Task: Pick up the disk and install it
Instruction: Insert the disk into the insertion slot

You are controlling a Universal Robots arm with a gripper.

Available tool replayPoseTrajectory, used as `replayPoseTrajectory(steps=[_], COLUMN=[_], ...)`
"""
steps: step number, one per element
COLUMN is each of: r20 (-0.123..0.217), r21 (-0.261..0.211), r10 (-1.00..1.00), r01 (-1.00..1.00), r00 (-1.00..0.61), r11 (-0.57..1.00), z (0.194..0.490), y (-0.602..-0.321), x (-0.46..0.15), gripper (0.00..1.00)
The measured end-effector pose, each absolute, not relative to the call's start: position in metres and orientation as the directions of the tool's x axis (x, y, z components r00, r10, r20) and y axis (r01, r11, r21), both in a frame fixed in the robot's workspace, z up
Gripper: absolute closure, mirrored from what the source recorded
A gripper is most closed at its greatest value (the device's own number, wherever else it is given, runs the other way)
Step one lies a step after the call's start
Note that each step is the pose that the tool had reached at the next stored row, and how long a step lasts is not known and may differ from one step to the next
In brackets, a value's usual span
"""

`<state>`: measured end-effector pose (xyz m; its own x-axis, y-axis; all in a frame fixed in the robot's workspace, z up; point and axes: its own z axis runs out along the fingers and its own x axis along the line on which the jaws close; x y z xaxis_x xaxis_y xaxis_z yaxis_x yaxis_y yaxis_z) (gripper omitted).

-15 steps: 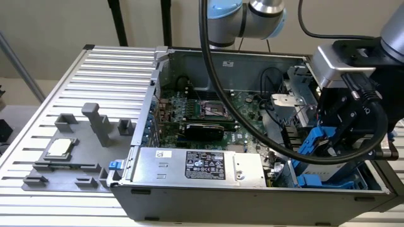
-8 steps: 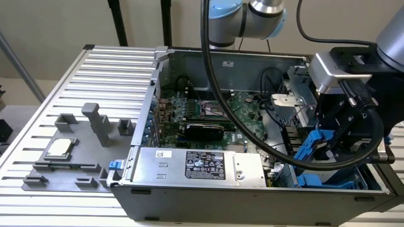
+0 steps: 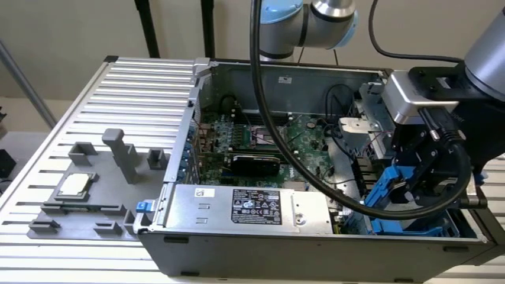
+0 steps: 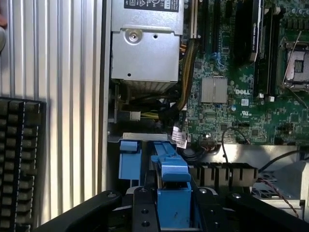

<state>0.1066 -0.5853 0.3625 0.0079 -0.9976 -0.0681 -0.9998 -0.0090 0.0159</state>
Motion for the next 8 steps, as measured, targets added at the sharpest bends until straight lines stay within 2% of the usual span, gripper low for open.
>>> replayPoseTrajectory(steps=[8], r20=[-0.069], r21=[0.016], r10=[-0.998], r01=[-1.000], r00=[0.009], r11=[-0.010], z=[0.3567], y=[-0.5852], x=[0.1069], gripper=[1.00])
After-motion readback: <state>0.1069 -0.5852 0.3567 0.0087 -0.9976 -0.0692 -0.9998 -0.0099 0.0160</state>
